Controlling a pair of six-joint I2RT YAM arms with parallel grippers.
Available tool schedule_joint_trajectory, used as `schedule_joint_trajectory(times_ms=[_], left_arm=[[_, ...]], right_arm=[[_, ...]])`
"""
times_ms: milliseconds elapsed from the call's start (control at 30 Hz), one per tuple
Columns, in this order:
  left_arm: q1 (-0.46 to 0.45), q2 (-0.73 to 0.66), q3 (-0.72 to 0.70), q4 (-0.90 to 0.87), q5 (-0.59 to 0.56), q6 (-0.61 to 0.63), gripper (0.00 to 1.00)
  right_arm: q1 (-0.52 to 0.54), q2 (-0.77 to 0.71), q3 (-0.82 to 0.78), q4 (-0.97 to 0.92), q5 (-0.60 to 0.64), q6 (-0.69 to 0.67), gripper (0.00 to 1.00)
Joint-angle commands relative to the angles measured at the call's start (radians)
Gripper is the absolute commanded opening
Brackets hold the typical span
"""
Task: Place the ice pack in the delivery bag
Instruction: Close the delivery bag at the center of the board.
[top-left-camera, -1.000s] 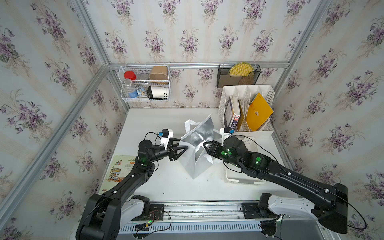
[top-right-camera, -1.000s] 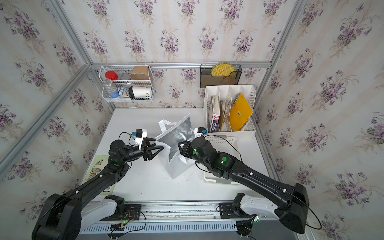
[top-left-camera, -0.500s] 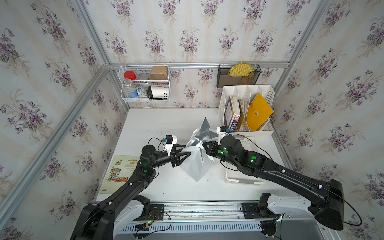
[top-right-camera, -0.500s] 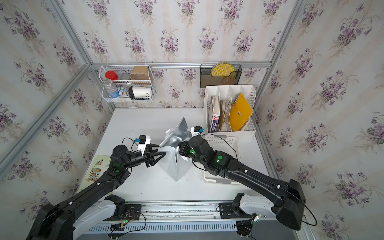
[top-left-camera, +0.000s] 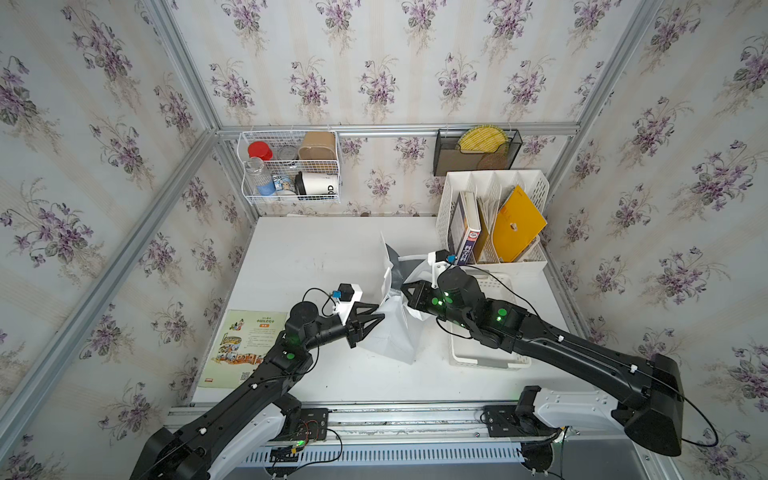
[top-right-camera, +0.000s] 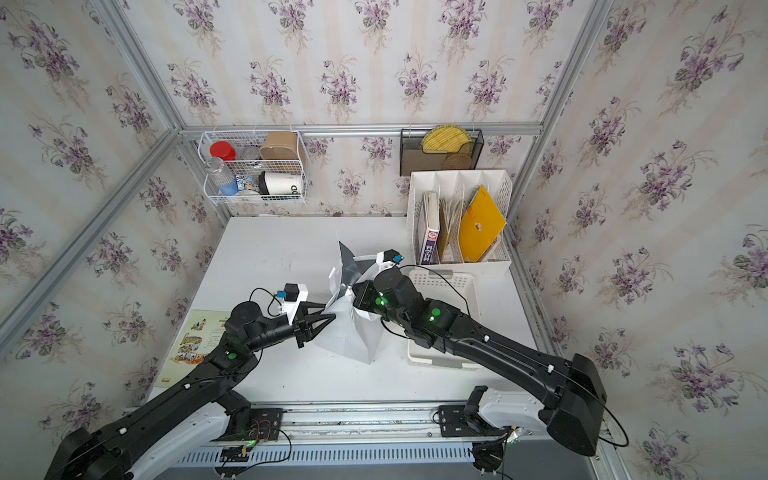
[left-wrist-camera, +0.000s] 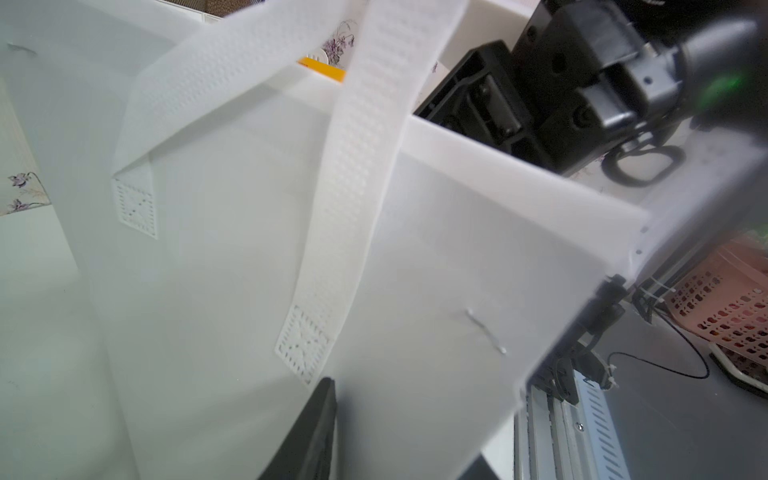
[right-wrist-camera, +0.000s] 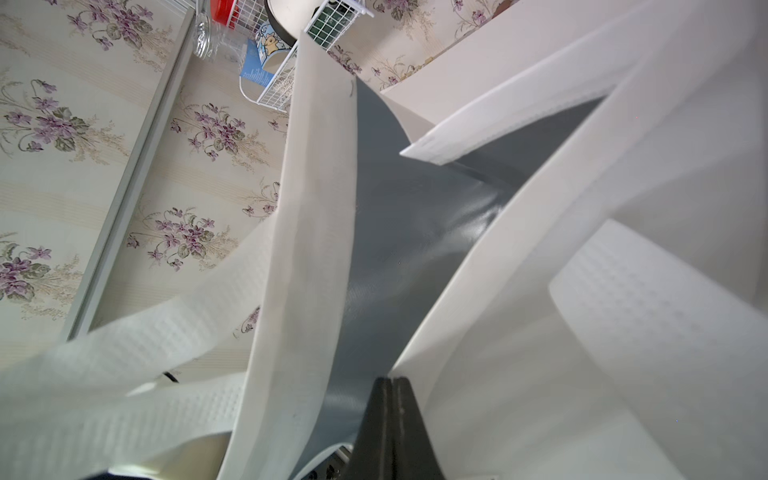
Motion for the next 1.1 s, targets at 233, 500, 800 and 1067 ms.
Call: schedule_joint_trajectory(times_ms=[233,500,800,1067], left_arm=[[-0.016,-0.062,0.027,-0.135,-0.148,0.027,0.27],[-0.026,-0.095,0.029,-0.161,-0.166,0.013,0.25],[-0.033,-0.087,0.032,-0.163,-0.178,0.006,0.24],[-0.036,-0.09,0.032,-0.175,-0.175,-0.003,0.25]], right_arm=[[0.002,-0.179,0.003,-0.113,0.11,-0.216,0.71],[0.064,-0.274,0.032,-0.343,0.14,-0.359,0.82],[0.393,-0.314,-0.025,-0.352,0.36,-0.37,0.78],[0.454,-0.343,-0.148,-0.263,0.394,-0.383,0.63]])
